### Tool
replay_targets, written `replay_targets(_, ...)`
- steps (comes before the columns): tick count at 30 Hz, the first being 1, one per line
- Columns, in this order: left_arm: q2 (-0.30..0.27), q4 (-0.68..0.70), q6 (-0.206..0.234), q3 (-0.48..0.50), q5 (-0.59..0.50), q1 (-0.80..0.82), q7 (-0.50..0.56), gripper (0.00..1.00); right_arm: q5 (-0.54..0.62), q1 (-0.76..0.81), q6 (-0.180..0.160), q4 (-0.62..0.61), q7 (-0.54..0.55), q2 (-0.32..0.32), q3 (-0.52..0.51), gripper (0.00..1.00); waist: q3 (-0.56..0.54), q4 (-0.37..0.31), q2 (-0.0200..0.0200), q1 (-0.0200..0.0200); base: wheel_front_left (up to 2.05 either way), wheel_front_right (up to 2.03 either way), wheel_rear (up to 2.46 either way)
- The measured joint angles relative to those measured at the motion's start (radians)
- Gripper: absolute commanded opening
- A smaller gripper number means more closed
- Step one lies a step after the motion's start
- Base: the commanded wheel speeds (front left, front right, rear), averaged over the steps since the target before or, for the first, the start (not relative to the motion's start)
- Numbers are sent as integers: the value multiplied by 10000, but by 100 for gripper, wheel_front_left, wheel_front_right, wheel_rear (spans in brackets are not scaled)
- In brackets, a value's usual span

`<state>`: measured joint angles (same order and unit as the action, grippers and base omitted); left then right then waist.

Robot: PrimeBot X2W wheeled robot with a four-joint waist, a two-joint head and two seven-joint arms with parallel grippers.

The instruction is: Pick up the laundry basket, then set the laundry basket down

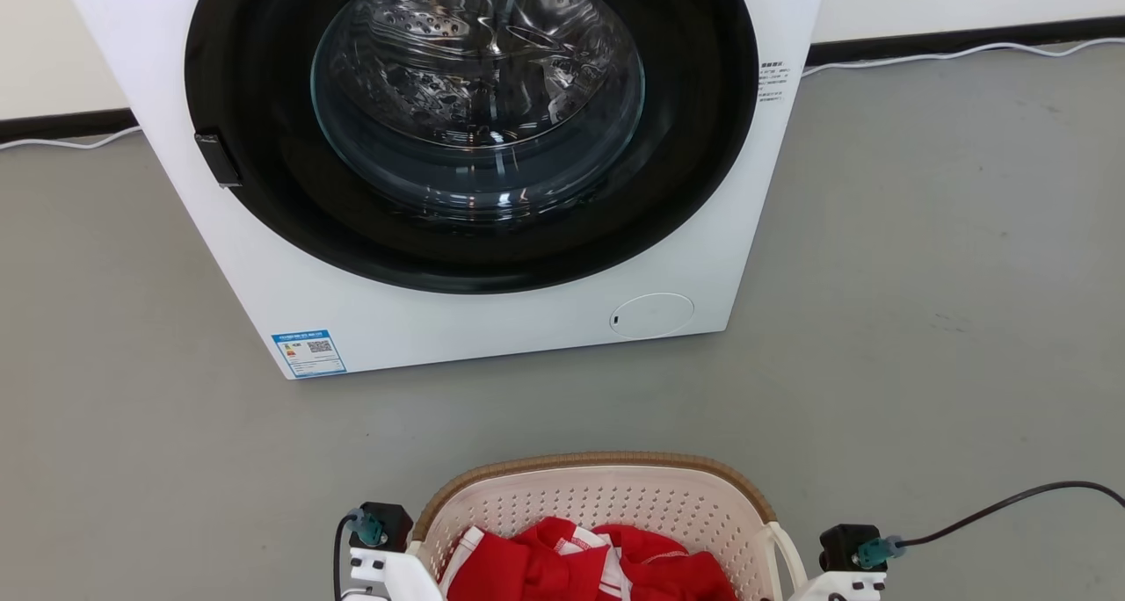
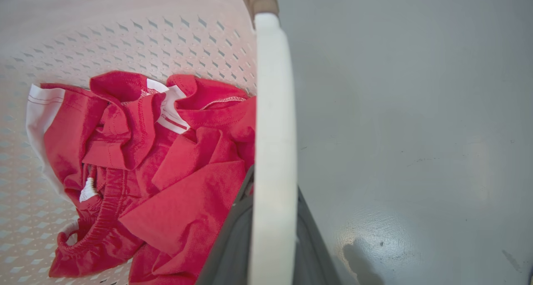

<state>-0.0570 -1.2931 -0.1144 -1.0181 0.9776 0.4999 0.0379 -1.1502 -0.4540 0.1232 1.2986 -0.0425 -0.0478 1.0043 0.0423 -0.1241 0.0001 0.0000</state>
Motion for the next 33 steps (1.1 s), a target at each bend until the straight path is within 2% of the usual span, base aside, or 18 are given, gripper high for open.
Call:
replay_targets(17, 52, -12, 0, -75, 81, 0, -31, 0, 1126, 36, 0, 17, 217, 15, -1204, 0, -89, 76, 0, 0, 0, 0, 0)
replay_targets(33, 100, -38, 0, -173, 173, 0, -31, 0, 1712, 186, 2, 19, 247, 25, -1833, 0, -133, 169, 0, 0, 0, 0, 0)
